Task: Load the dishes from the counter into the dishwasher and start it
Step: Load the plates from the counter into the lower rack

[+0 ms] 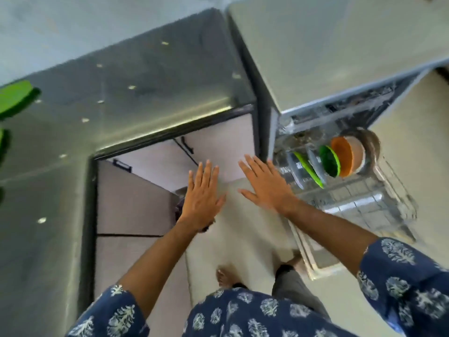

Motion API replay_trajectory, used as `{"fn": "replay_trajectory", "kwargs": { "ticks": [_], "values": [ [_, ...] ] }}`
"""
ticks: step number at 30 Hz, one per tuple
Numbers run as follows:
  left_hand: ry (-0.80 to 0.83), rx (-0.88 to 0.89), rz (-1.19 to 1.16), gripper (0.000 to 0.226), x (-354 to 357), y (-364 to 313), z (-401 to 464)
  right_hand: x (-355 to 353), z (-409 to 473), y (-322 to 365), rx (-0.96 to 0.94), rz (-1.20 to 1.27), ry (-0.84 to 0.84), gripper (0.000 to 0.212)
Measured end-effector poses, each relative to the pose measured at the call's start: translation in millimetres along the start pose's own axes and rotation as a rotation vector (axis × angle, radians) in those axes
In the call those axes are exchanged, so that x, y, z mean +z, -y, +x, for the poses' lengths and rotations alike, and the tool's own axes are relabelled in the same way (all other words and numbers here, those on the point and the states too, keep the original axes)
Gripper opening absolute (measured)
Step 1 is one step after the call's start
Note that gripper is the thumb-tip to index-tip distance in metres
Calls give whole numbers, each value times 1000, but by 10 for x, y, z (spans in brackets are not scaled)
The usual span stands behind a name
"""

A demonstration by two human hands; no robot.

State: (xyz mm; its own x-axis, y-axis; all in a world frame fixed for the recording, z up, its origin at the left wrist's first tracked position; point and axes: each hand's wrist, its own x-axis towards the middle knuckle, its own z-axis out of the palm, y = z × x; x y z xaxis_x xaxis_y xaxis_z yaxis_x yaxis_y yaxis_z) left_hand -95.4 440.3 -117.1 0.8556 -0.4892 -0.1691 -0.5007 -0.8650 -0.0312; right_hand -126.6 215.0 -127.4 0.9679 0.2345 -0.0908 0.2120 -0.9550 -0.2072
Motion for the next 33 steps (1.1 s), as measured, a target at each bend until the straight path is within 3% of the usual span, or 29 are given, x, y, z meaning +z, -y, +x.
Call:
{"fn": "replay_trajectory", "kwargs": {
  "ticks": [9,18,28,33],
  "values": [
    [-178,-364,2,81,-673,1911,-995,-905,1082,1724,-269,-125,-116,76],
    [-270,-754,-125,77,-627,3055,-1932,-1174,2139,3031,-565,-145,-149,69],
    [-101,-1171,-204,81,34,4040,-2463,-732,3501,4646,-947,-160,-21,63],
    [-120,-1240,-291,86,414,4253,-2260,-372,4207,5392,-1016,-17,204,59]
  ]
}}
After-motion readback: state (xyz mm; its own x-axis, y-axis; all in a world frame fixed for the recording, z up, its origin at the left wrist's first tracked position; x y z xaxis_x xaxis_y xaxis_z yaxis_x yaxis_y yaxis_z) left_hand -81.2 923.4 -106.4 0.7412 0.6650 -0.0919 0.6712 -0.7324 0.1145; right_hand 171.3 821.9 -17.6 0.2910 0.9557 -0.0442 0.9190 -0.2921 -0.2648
